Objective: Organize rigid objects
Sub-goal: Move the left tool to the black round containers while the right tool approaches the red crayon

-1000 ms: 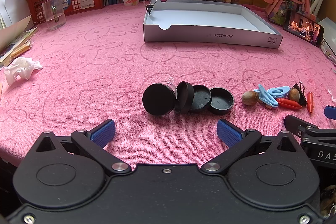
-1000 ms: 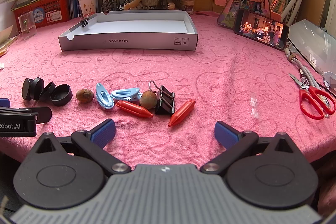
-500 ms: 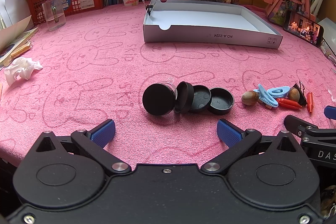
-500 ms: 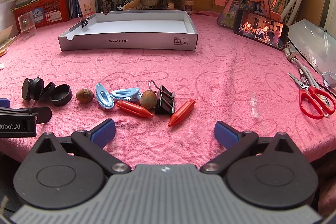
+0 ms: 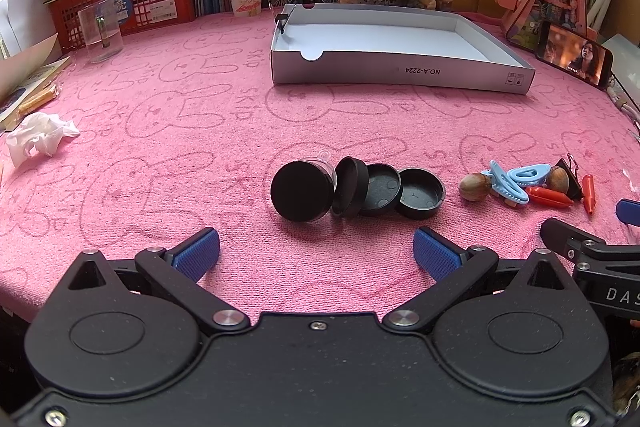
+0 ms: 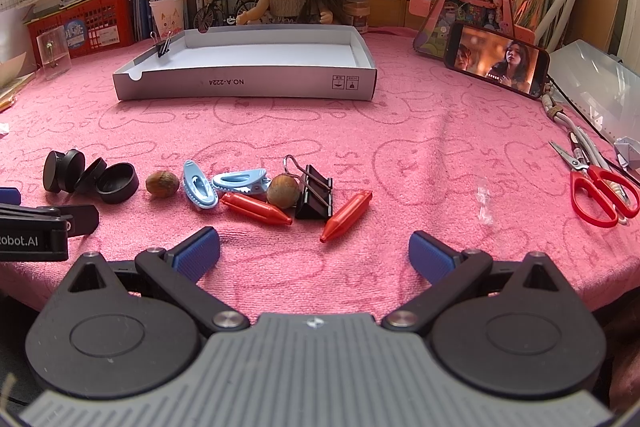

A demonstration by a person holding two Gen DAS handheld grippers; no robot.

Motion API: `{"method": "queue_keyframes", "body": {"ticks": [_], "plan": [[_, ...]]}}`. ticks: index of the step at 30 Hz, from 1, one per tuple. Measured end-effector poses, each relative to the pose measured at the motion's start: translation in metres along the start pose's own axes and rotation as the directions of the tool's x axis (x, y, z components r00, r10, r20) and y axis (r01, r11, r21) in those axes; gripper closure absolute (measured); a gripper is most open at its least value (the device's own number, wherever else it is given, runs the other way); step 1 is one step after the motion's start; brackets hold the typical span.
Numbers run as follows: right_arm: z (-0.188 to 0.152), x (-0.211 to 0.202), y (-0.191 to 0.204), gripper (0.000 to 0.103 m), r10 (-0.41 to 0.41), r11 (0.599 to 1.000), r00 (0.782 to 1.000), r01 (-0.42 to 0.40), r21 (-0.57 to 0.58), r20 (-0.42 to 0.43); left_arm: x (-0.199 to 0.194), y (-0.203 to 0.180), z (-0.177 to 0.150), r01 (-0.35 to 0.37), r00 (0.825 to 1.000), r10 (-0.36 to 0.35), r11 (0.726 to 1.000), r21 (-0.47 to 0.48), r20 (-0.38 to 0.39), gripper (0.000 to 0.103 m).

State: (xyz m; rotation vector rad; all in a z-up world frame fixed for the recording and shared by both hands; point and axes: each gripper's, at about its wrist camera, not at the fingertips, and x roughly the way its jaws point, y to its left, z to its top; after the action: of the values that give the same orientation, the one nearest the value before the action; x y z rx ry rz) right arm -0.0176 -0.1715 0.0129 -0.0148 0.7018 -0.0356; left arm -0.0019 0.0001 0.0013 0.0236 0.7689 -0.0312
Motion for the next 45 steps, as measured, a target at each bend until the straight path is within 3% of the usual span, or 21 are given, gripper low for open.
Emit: {"method": "queue_keyframes", "body": {"ticks": [4, 7, 15, 20, 25, 31, 45], "plan": [[0.001, -0.001, -0.002, 0.0, 0.01, 1.0, 1.0, -0.01, 0.004, -0.003, 0.001, 0.001, 0.001, 0.008, 1.0, -0.008, 1.0, 0.007, -0.001, 0.001], [0.003, -0.006, -0.005, 0.0, 0.034, 0.999, 0.999, -0.035, 0.016, 0.025, -0.001, 0.002, 0.002, 0.025, 1.0, -0.025, 1.0, 0.011, 0.009, 0.007], [0.013, -0.011, -0.006, 0.017, 0.034, 0.999, 0.995, -0.033, -0.011, 0.091, -0.012, 0.011, 0.003, 0.095, 0.993, -0.094, 0.995, -0.007, 0.072, 0.041], [0.016, -0.01, -0.012, 0.033, 0.019, 1.0, 0.994, -0.021, 0.013, 0.105, -0.015, 0.021, 0.006, 0.066, 0.991, -0.062, 0.997, -0.036, 0.115, 0.059], [0.014, -0.011, -0.019, 0.047, 0.017, 1.0, 0.995, -0.019, 0.017, 0.097, -0.012, 0.027, 0.006, 0.032, 0.993, -0.028, 0.999, -0.027, 0.118, 0.061], [0.008, -0.014, -0.025, 0.05, 0.052, 0.998, 0.995, -0.05, -0.028, 0.087, -0.009, 0.028, 0.005, 0.02, 0.992, -0.016, 0.999, -0.032, 0.126, 0.061], [0.006, -0.005, -0.037, 0.073, -0.021, 1.0, 0.999, 0.02, 0.006, 0.049, -0.004, 0.036, 0.008, -0.029, 0.991, 0.037, 0.997, -0.066, 0.127, 0.063]]}}
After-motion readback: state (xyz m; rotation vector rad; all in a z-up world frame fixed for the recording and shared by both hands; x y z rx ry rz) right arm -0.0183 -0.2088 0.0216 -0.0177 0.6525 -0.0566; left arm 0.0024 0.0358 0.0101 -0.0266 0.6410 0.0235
